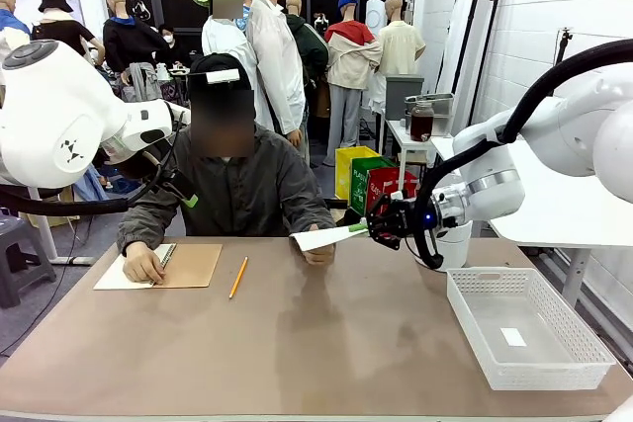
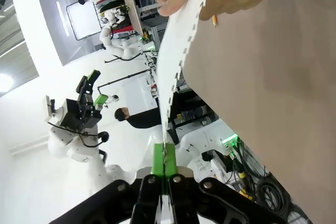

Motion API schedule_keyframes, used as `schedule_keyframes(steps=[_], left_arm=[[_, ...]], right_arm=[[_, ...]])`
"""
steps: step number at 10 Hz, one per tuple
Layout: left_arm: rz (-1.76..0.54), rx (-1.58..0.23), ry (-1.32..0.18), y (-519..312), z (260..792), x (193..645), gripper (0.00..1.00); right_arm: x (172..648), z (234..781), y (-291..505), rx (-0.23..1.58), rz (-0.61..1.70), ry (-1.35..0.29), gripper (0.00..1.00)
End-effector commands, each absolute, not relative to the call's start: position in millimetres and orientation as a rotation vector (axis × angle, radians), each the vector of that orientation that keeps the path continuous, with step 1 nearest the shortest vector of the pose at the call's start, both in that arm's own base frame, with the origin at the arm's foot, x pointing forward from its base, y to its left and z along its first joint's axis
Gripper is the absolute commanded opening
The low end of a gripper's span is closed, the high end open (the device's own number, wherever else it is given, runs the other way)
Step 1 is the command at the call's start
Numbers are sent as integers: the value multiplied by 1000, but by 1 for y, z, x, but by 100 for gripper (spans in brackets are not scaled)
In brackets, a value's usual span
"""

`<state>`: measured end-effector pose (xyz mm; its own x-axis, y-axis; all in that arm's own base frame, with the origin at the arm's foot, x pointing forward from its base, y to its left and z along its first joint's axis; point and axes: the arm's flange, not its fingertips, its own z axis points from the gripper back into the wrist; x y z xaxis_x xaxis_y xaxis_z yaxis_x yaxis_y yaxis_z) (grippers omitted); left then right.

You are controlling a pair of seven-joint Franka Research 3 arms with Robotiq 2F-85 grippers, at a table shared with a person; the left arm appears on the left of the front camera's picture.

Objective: Sort the paper based on its condition.
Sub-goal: If a person hands you a paper, place it in the Organizing basket , and if it's crumpled, put it in the Trash can.

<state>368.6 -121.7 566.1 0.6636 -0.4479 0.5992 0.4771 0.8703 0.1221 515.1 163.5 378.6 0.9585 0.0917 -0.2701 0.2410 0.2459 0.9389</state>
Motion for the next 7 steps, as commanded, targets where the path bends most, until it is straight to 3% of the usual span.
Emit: schedule_keyframes(steps=[1,7], left_arm=[[-521,-48,-659,-120,567,368,100],[-521,-48,-659,-120,567,368,100]], right_arm=[[517,405,143,1254,-52,185,0],[479,481,57,859,146,-54,0]])
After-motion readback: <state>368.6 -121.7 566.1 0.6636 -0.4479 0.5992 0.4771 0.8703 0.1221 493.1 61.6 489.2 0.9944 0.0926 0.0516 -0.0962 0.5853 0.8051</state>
